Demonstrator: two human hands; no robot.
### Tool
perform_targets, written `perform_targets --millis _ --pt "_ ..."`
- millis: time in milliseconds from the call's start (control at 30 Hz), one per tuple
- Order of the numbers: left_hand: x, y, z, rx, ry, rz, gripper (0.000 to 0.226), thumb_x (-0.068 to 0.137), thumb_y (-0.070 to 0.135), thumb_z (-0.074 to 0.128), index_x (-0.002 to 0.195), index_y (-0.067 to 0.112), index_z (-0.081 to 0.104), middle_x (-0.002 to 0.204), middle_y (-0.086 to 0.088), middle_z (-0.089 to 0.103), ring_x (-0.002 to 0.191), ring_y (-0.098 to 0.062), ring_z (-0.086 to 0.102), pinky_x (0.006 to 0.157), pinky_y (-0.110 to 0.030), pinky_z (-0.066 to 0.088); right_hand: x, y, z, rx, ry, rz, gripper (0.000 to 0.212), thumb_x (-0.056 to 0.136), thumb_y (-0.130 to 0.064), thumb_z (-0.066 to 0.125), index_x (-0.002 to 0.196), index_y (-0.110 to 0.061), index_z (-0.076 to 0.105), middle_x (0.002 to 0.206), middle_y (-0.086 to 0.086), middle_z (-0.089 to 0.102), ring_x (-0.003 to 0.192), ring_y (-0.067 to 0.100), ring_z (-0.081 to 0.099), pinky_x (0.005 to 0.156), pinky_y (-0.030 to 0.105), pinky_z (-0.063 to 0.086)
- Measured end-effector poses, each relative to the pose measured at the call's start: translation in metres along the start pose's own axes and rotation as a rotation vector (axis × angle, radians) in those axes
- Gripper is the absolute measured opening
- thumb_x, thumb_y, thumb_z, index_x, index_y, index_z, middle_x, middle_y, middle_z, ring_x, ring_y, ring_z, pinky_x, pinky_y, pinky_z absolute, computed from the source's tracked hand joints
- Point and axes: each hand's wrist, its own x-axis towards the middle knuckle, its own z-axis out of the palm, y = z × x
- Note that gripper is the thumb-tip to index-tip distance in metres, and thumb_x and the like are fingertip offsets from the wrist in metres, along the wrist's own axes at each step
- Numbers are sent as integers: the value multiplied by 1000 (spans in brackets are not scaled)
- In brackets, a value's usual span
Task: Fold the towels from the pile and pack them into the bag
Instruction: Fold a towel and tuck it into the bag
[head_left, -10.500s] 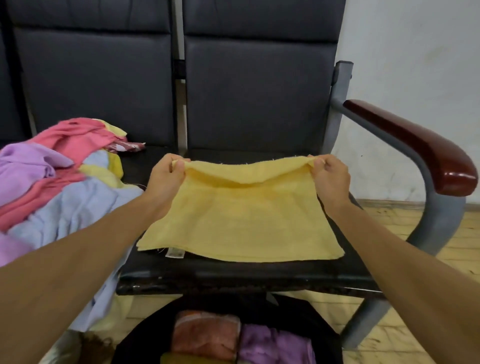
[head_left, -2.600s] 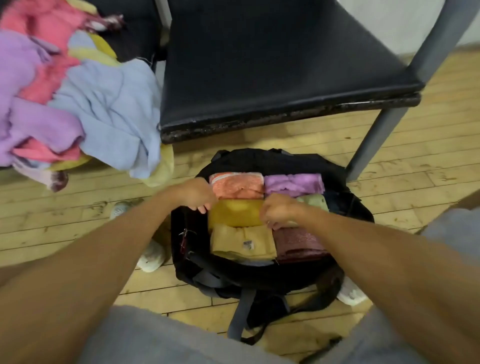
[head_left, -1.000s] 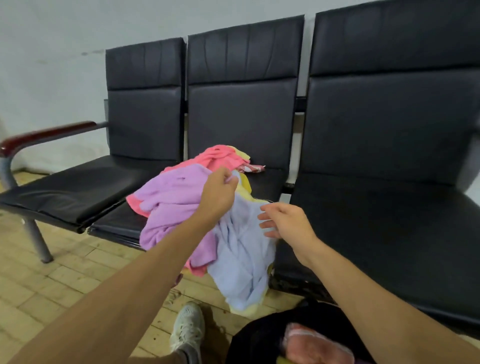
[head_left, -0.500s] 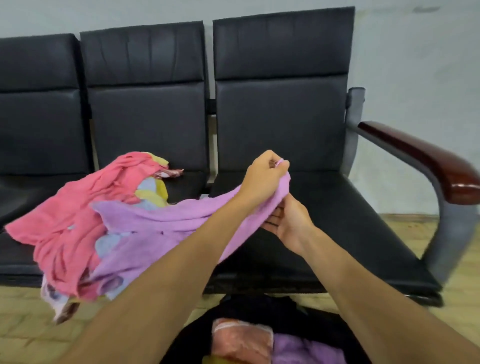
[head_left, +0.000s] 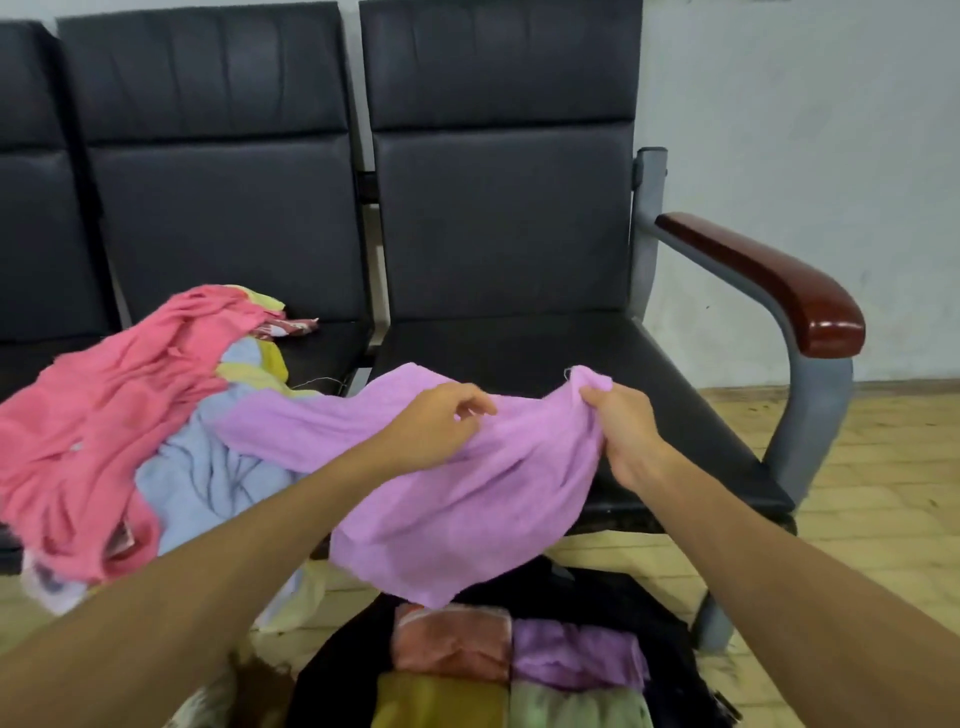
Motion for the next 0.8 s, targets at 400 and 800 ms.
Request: perform_targets --millis 400,800 --pt "-51 -66 -2 432 -245 35 41 100 23 45 140 17 47 138 0 50 127 -18 44 108 -27 30 -1 22 5 -977 -188 -329 38 80 -9 73 116 -16 64 127 4 57 99 17 52 81 26 42" --pt "-69 -64 -28 771 -370 -148 48 82 54 65 105 20 42 103 5 40 96 -18 44 79 -37 44 -4 21 1 -1144 -164 -338 14 82 -13 72 93 -12 63 98 5 65 89 23 63 81 39 56"
